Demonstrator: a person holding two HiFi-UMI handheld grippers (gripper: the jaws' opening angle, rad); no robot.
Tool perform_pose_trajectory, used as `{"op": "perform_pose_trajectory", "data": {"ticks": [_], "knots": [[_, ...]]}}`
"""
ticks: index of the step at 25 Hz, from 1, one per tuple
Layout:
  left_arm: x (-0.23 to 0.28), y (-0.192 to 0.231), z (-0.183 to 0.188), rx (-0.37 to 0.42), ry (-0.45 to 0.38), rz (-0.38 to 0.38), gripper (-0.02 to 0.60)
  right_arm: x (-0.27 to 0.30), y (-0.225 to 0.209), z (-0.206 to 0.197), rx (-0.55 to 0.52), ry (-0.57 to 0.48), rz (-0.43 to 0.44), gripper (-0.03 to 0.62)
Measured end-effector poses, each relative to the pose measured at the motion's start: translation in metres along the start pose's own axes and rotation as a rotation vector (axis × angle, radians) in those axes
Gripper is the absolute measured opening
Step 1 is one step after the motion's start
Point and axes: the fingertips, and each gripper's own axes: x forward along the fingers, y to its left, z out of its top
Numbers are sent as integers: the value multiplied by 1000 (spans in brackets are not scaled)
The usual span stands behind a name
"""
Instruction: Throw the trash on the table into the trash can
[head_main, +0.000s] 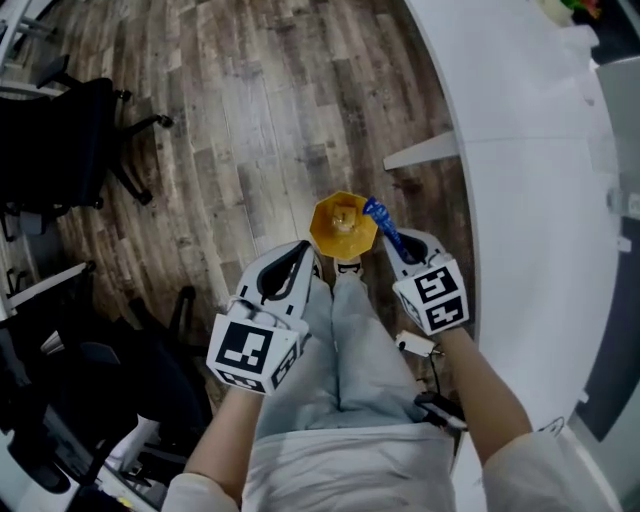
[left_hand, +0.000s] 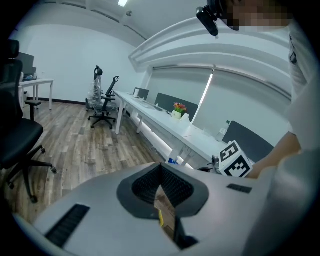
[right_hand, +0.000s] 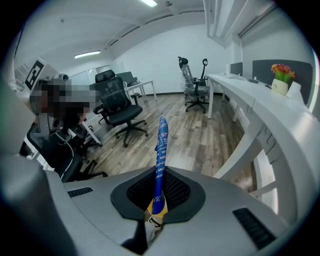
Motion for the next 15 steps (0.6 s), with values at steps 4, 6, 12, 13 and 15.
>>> {"op": "perform_pose_trajectory", "data": {"ticks": [4,6,12,13,15], "knots": [[19,14,-26,-14,20,15,0,39,-5,-33,9,46,20,41],[27,22,-40,-27,27,24,0,60,-7,-53,18,75,30,41],[43,43,-81,-60,42,42,2,119,-9,-103,21,126,37,41],[47,45,-89,-63,46,40,2,128,-9,-111,25,135,37,41],[54,49,-105,-68,49,32,2,144,-7,-128,33,152,37,41]]}}
